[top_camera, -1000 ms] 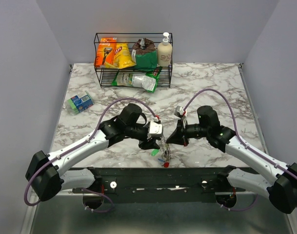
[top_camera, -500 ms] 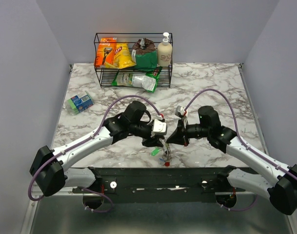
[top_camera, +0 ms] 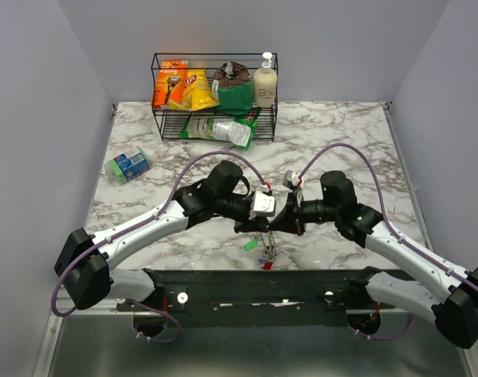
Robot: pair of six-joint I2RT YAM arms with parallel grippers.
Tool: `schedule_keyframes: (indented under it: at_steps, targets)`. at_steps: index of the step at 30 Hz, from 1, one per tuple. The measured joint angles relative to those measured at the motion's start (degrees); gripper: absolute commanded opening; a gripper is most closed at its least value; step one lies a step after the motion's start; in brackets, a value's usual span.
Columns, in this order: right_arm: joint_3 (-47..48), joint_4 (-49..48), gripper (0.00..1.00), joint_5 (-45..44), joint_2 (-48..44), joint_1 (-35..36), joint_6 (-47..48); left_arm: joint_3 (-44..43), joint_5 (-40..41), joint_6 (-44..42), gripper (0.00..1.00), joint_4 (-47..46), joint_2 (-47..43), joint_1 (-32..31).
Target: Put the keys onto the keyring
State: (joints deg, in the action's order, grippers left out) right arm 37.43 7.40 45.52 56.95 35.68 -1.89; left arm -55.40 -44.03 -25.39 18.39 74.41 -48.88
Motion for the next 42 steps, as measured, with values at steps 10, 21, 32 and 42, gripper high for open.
schedule_keyframes:
  at_steps: [10,21,32,42]
  targets:
    - [-0.17,0.24,0.01,-0.02,-0.39,-0.07,0.00,-2.32,0.72,-1.57,0.23,2.40,1.81,0.00]
    - [-0.24,0.20,0.01,0.09,-0.39,-0.04,0.00,-2.40,1.03,-3.02,0.00,3.10,1.90,-0.11]
    - [-0.42,0.11,0.45,-2.08,-1.95,-0.04,-1.55,-1.07,1.31,0.76,0.00,-0.68,1.88,-0.11]
    - [-0.42,-1.38,0.78,-9.53,-8.00,-0.04,-5.70,6.03,1.86,8.24,0.00,-11.89,-0.11,-0.28]
